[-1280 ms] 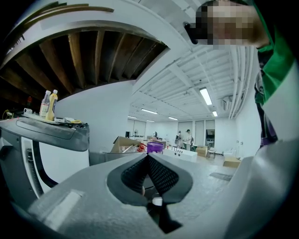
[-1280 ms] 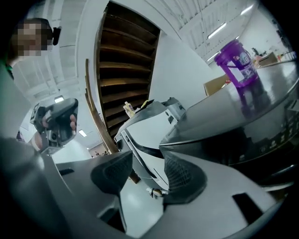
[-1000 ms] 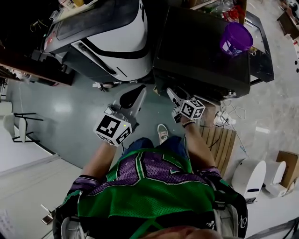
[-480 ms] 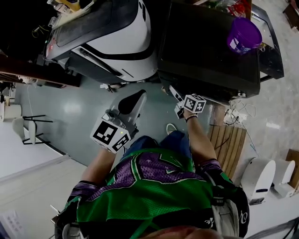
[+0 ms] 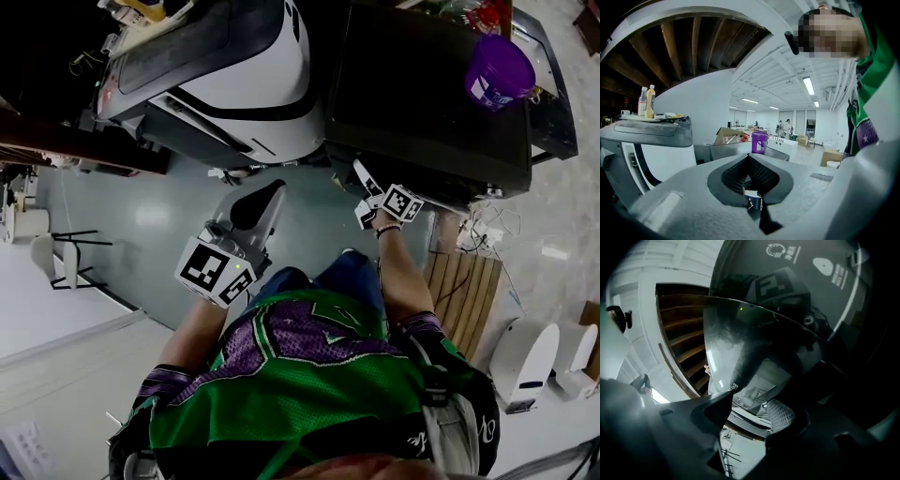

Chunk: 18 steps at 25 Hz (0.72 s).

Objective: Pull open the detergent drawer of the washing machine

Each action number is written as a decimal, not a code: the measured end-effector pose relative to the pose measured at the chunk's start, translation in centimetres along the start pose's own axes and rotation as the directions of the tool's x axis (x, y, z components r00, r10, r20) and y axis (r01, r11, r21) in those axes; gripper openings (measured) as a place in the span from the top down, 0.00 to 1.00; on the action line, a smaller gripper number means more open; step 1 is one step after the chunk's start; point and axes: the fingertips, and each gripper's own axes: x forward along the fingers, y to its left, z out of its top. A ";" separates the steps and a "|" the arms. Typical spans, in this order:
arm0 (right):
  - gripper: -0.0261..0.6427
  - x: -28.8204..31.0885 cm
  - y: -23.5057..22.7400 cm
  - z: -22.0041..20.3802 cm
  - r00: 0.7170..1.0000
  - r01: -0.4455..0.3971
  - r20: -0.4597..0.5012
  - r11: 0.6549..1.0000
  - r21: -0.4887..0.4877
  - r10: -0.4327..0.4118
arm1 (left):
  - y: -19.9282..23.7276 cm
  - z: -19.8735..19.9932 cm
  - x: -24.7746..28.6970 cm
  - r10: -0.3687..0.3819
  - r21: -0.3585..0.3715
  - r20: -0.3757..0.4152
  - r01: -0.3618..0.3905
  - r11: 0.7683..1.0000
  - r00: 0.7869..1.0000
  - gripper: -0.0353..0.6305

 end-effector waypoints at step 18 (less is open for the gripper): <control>0.32 -1.0 2.1 0.2 0.995 -0.001 0.096 0.985 0.173 -0.016 | -0.4 -1.0 -2.5 -0.034 0.004 0.012 0.034 0.999 0.999 0.92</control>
